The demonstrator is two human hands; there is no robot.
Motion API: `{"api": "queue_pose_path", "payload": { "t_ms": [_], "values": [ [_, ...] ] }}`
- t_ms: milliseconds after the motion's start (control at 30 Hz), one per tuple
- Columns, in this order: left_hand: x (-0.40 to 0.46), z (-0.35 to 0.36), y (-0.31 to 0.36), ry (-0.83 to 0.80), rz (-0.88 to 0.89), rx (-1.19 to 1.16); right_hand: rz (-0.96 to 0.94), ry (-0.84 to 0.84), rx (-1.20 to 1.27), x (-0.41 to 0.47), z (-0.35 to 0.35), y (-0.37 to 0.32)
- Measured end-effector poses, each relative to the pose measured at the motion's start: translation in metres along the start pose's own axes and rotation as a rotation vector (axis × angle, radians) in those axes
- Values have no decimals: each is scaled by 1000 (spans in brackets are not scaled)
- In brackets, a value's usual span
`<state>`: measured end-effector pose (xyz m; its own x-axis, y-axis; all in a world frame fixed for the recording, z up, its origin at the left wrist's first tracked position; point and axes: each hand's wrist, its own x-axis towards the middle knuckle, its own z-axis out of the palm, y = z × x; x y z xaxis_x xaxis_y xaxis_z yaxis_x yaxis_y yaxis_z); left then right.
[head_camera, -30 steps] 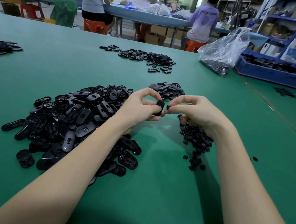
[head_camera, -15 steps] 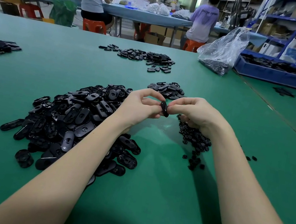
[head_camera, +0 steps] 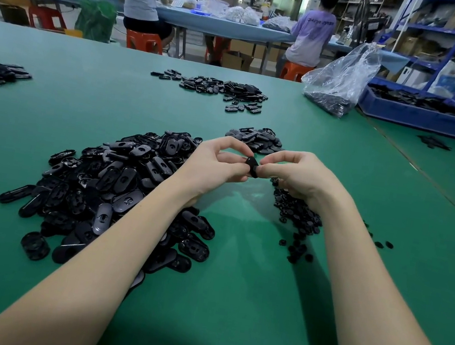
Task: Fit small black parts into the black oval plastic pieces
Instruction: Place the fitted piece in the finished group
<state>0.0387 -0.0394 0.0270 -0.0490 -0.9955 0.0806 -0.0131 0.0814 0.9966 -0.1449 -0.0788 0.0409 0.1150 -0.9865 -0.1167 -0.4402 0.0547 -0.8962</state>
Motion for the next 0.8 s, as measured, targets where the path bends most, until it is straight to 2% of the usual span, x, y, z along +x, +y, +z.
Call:
{"api": "queue_pose_path", "payload": {
  "t_ms": [433,800],
  "values": [
    [3,3,-1,0,90,131,123,-3,80,-1,0,-2],
    [4,3,-3,4,87,131,112,-6,117,0,1,0]
  ]
}}
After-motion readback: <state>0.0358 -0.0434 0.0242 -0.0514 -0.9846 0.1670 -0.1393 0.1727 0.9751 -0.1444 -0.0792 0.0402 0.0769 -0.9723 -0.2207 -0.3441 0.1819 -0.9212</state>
